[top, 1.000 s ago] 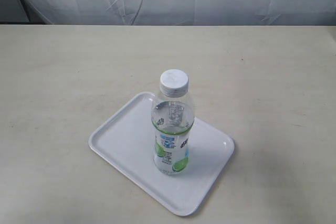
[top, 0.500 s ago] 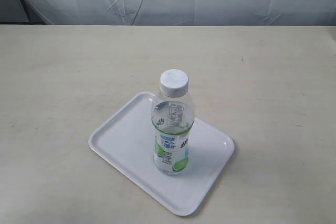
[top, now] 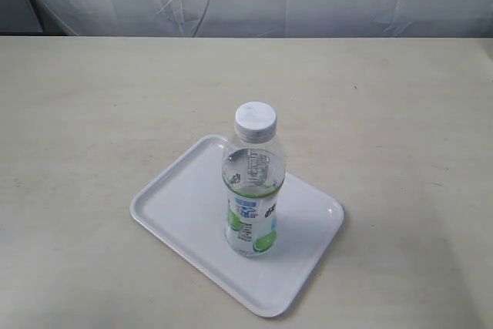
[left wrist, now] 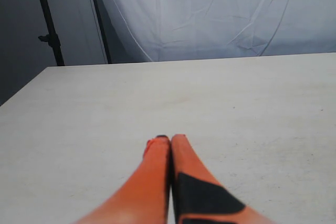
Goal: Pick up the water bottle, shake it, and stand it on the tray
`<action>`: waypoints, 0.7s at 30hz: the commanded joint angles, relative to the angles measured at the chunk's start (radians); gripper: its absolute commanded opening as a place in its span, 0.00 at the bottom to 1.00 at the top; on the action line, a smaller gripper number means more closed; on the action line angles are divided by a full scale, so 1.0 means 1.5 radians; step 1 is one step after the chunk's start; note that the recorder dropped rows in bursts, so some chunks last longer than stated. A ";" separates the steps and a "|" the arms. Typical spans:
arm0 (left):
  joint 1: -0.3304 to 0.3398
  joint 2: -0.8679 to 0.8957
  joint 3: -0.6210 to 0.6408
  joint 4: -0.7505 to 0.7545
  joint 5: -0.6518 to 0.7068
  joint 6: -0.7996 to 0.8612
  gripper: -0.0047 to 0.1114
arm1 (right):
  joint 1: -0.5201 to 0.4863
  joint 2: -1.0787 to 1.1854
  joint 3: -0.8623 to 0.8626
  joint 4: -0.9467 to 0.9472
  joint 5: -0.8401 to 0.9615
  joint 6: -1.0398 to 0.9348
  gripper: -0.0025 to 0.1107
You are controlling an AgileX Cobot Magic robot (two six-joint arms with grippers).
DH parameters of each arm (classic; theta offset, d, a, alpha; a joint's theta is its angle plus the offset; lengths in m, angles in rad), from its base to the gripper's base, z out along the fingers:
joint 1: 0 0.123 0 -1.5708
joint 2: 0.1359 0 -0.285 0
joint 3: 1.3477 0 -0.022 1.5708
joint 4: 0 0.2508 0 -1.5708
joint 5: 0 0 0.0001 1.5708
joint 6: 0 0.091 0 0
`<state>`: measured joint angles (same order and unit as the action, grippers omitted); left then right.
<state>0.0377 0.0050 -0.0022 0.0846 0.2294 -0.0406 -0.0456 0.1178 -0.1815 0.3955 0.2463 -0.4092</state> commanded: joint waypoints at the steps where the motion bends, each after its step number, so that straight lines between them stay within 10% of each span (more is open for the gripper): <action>1: 0.000 -0.003 0.001 0.001 -0.003 -0.003 0.04 | -0.003 -0.003 0.012 -0.177 0.018 0.210 0.01; 21: 0.000 -0.003 0.001 0.001 -0.003 -0.003 0.04 | -0.003 -0.069 0.121 -0.270 0.009 0.329 0.01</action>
<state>0.0377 0.0050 -0.0022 0.0846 0.2294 -0.0406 -0.0463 0.0257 -0.0085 -0.0081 0.2673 0.0820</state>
